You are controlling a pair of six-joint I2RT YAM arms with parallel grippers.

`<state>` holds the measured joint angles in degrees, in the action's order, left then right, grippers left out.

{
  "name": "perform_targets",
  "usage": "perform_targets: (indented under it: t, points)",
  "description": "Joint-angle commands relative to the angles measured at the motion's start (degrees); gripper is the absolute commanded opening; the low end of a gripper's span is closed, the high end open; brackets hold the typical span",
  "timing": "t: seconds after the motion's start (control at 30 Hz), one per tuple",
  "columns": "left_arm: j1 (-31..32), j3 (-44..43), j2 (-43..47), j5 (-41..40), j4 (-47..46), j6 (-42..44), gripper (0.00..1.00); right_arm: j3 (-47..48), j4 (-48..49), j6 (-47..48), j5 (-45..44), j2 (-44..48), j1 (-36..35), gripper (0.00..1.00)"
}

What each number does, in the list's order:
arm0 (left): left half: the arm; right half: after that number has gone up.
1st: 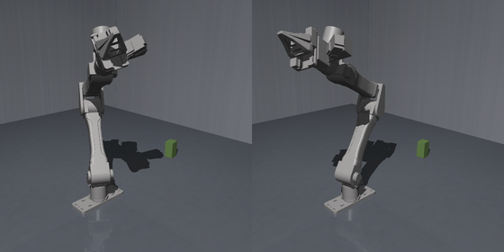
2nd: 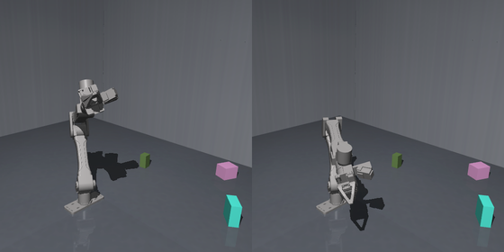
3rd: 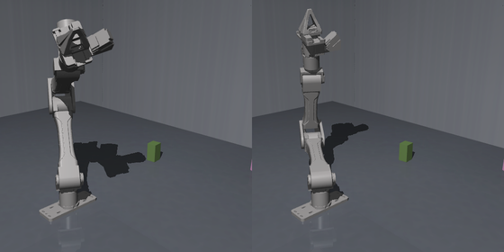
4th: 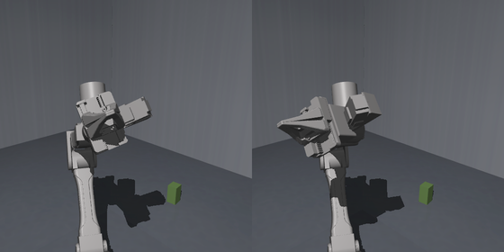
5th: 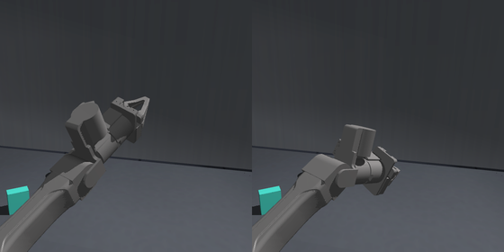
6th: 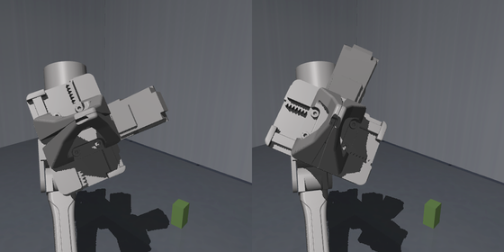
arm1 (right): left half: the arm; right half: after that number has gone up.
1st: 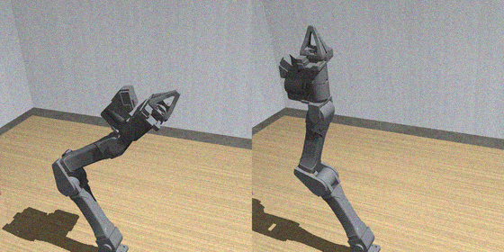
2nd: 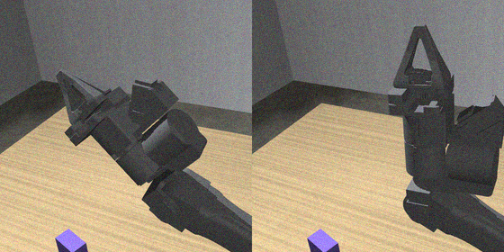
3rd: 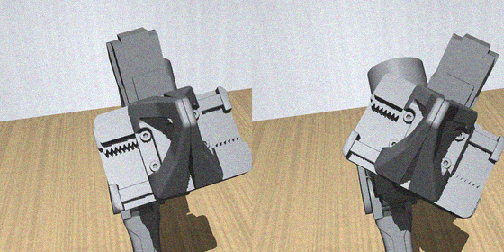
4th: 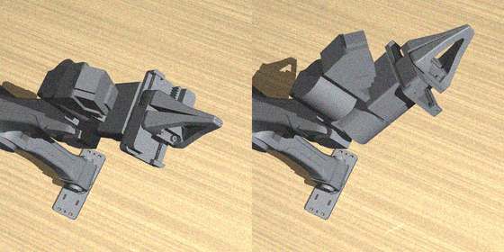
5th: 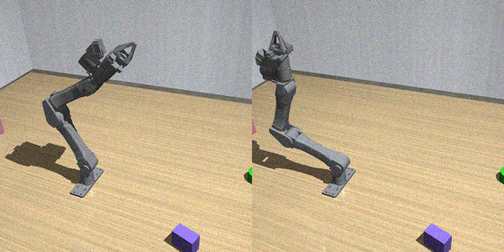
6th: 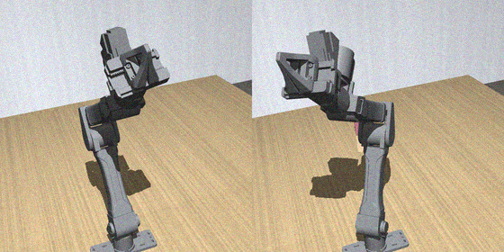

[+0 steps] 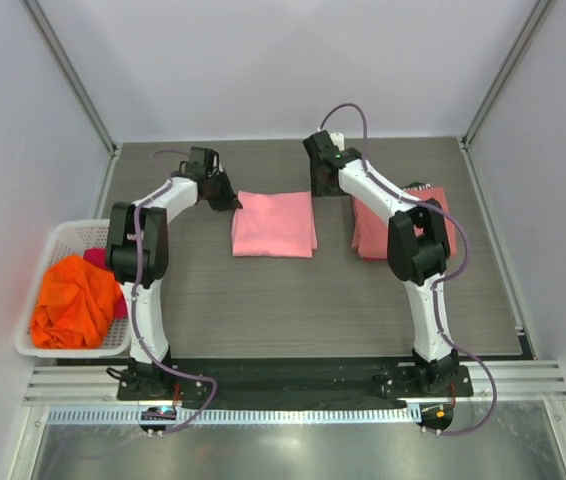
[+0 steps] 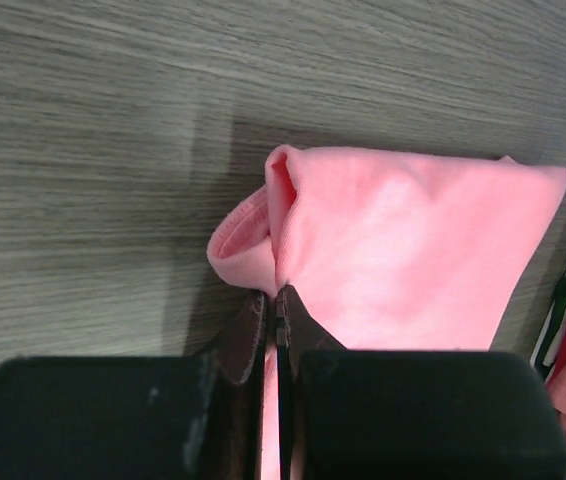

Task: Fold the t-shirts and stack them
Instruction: Neatly place the folded tshirt to the corner

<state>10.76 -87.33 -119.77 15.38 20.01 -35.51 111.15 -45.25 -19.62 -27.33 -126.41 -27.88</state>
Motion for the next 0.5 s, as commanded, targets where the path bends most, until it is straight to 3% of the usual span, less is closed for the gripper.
perform_targets:
  t: [0.0,0.07,0.2,0.47]
  points:
    - [-0.2,-2.3,-1.9,-0.2,0.6,0.8,0.00,-2.8,10.2,-0.1,15.9,2.6,1.9,0.62]
    - [-0.2,-2.4,-2.2,-0.1,0.6,0.7,0.00,-7.5,14.6,-1.4,21.4,3.8,3.4,0.69]
    - [-0.2,-2.3,-2.4,0.0,0.5,0.7,0.00,-14.7,26.7,-5.1,35.5,4.9,5.9,0.73]
    - [-0.3,-2.3,-1.9,0.0,0.9,1.1,0.00,-18.2,35.1,-9.4,42.9,0.7,8.2,0.67]
